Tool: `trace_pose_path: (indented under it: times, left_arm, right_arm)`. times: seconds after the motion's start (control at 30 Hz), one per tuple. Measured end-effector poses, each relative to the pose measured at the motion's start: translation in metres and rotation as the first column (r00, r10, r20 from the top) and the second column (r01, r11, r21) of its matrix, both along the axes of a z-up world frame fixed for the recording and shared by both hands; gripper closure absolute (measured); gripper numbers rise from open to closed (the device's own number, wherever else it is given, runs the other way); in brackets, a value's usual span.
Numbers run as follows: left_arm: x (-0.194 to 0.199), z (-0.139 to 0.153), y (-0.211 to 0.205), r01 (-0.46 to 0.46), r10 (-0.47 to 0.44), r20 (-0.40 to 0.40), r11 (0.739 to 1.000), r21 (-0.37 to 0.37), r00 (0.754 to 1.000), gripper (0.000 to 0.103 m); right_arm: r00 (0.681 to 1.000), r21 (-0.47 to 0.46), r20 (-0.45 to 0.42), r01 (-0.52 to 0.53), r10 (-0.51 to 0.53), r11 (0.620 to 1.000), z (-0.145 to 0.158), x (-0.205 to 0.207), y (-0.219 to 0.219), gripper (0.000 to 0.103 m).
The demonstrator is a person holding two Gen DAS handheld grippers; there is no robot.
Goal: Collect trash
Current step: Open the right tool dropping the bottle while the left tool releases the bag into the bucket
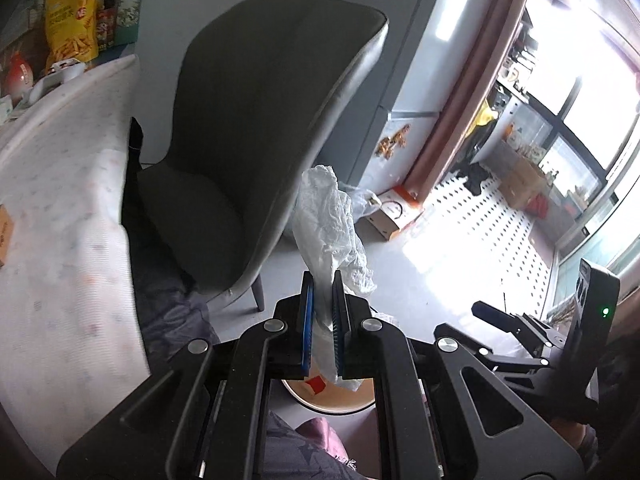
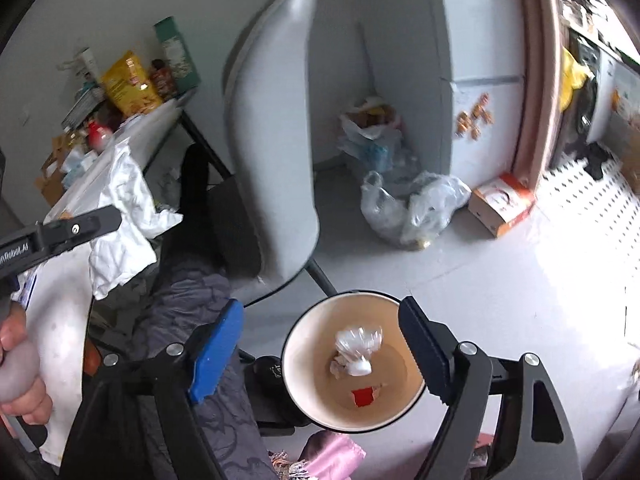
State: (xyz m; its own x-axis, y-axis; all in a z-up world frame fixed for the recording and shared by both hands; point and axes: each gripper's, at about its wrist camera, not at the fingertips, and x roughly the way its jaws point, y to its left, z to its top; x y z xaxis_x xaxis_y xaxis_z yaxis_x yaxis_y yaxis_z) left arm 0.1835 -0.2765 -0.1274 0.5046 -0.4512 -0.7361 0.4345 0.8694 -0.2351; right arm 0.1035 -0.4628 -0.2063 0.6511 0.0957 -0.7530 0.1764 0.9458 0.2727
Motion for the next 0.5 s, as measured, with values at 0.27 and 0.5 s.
trace_pose_path:
  times: [0.27, 0.5]
  left_arm:
    - [0.006, -0.020, -0.037, 0.079, -0.078, -0.042, 0.997, 0.023, 0.996, 0.094]
    - [0.006, -0.031, -0.066, 0.156, -0.153, -0.074, 0.987, 0.029, 0.985, 0.094]
  right_arm:
    - [0.997, -0.003, 0.016, 0.079, -0.079, 0.997, 0.013, -0.013, -0.032, 0.025]
    - [0.991, 0.017, 0.021, 0.130, -0.130, 0.991, 0.013, -0.028, -0.054, 0.024]
